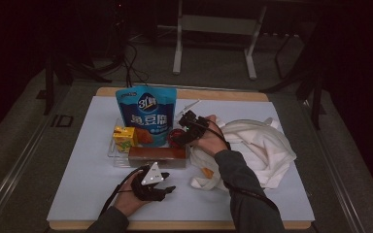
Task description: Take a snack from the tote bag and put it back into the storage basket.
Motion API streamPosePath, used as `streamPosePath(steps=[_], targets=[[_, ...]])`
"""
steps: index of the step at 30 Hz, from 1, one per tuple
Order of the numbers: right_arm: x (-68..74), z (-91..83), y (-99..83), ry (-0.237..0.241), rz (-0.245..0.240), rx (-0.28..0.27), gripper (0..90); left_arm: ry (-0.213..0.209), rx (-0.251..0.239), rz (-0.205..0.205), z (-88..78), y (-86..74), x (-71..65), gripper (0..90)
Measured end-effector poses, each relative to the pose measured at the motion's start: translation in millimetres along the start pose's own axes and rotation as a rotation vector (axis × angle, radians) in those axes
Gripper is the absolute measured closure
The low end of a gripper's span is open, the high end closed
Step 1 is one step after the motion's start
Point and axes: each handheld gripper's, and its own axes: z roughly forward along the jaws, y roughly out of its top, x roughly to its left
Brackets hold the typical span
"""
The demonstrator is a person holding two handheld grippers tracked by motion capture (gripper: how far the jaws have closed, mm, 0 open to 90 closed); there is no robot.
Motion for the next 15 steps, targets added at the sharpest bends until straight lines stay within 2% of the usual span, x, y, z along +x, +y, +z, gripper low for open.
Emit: streamPosePath(steps=[9, 15], targets=[[-6.0, -12.2, -4.7, 0.017, 0.021, -0.024, 24.0, 0.000, -0.001, -0.002, 0.2, 0.0, 0.2, 46.6], [-7.3, -22.1, -5.1, 0.006, 0.010, -0.029, 24.1, 0.001, 0.000, -0.001, 0.1, 0.0, 0.1, 46.6]])
